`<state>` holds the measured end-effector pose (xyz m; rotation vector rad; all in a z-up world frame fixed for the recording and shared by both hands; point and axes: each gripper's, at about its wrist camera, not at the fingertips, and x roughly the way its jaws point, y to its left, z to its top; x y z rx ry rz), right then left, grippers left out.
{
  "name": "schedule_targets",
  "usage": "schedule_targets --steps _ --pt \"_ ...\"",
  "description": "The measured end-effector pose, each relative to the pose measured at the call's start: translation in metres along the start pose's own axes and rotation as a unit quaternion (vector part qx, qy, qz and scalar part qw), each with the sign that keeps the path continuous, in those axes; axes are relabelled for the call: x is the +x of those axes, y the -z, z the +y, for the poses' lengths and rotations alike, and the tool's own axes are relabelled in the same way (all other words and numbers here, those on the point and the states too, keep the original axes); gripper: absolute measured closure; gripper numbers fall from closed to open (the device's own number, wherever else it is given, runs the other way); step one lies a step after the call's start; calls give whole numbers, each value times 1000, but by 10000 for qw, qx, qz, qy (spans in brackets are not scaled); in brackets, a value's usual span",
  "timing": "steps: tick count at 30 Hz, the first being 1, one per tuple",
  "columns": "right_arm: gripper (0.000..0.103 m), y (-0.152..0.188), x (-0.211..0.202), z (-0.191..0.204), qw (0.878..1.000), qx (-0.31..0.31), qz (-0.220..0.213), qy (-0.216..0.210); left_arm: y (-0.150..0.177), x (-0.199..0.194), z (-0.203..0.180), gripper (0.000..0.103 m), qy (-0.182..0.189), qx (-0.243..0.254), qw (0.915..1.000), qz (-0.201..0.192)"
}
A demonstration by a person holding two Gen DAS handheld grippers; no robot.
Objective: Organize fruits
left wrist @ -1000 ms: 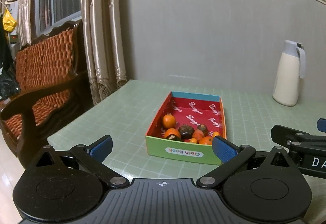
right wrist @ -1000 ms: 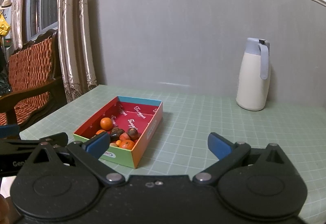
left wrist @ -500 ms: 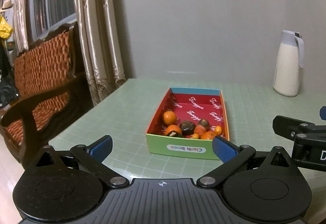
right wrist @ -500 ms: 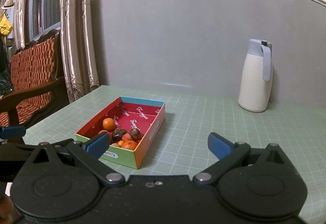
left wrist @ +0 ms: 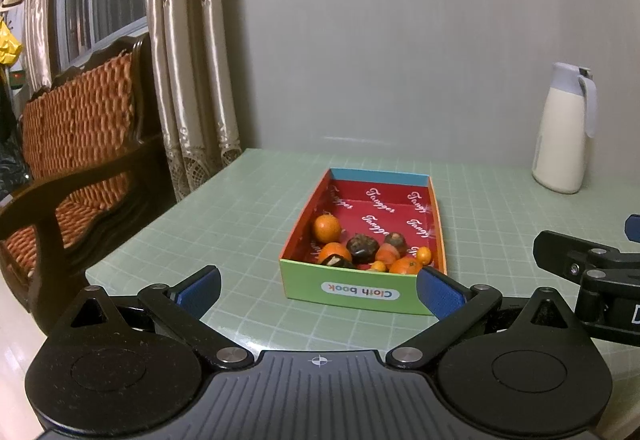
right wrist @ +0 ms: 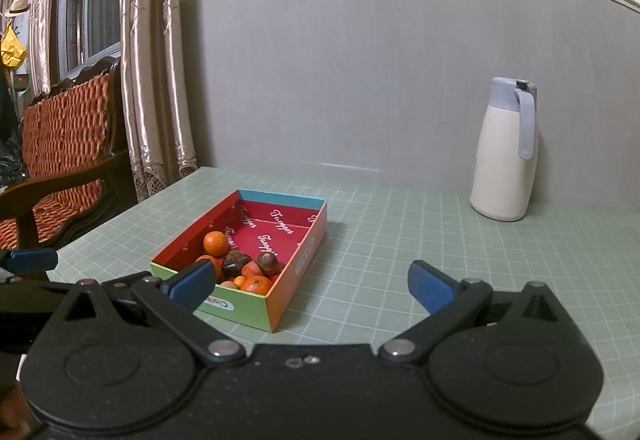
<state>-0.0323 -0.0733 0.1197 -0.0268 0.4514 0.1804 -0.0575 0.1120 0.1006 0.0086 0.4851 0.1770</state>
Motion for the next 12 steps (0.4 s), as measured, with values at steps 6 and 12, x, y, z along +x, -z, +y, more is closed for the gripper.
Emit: schedule_targets --steps 6,12 --pt "0 0 1 -1 10000 25 -6 -20 0 5 2 0 96 -41 9999 69" --pt "0 0 2 0 10000 -10 -76 -22 -2 9 -1 0 68 -22 10000 31"
